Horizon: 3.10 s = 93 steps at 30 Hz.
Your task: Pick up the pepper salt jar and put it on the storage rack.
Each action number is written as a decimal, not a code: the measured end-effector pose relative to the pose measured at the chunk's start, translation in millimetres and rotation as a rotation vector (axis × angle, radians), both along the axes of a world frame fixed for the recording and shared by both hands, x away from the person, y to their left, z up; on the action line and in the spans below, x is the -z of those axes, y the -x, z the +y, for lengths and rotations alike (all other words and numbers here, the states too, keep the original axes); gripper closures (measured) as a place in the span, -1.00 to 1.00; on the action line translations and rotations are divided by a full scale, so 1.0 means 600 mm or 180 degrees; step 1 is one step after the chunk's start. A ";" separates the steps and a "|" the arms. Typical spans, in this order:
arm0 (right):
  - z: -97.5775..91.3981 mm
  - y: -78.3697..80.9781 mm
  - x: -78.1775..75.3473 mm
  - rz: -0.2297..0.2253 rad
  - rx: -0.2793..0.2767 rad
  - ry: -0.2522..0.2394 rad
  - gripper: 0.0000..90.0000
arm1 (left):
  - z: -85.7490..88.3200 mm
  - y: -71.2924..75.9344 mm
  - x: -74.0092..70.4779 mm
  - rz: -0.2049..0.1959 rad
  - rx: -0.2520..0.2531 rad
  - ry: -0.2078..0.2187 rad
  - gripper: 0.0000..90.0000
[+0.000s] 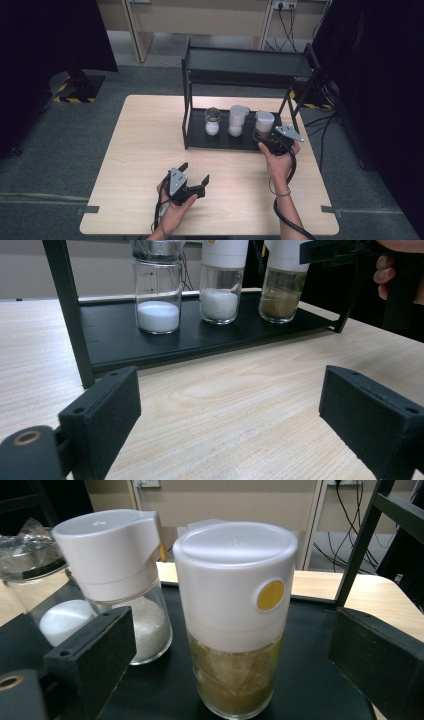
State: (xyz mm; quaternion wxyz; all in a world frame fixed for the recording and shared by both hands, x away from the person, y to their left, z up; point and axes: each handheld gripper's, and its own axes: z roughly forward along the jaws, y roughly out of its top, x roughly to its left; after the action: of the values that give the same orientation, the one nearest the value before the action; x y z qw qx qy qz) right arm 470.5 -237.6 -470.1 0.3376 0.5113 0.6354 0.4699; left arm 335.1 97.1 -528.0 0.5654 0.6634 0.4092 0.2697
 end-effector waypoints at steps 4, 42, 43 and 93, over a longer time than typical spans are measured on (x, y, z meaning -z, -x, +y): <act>-0.001 0.010 -0.001 -0.0004 -0.0044 0.0049 -0.88 | 0.000 0.000 0.000 0.0003 -0.0001 0.0005 -0.80; -0.014 0.098 -0.001 -0.0061 -0.0208 -0.0041 -0.90 | 0.000 0.000 0.000 -0.0001 -0.0004 0.0002 -0.79; -0.014 0.100 0.000 -0.0060 -0.0211 -0.0050 -0.90 | 0.000 0.000 0.000 -0.0002 -0.0003 0.0003 -0.79; -0.031 0.187 0.033 -0.0098 -0.0321 -0.0018 -0.90 | 0.000 0.001 0.000 -0.0009 -0.0001 0.0004 -0.79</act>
State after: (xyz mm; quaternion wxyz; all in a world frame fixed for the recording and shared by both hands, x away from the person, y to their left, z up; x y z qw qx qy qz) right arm 358.2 -256.0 -489.8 0.3219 0.4723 0.6538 0.4958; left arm 334.2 97.2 -528.0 0.5663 0.6627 0.4086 0.2706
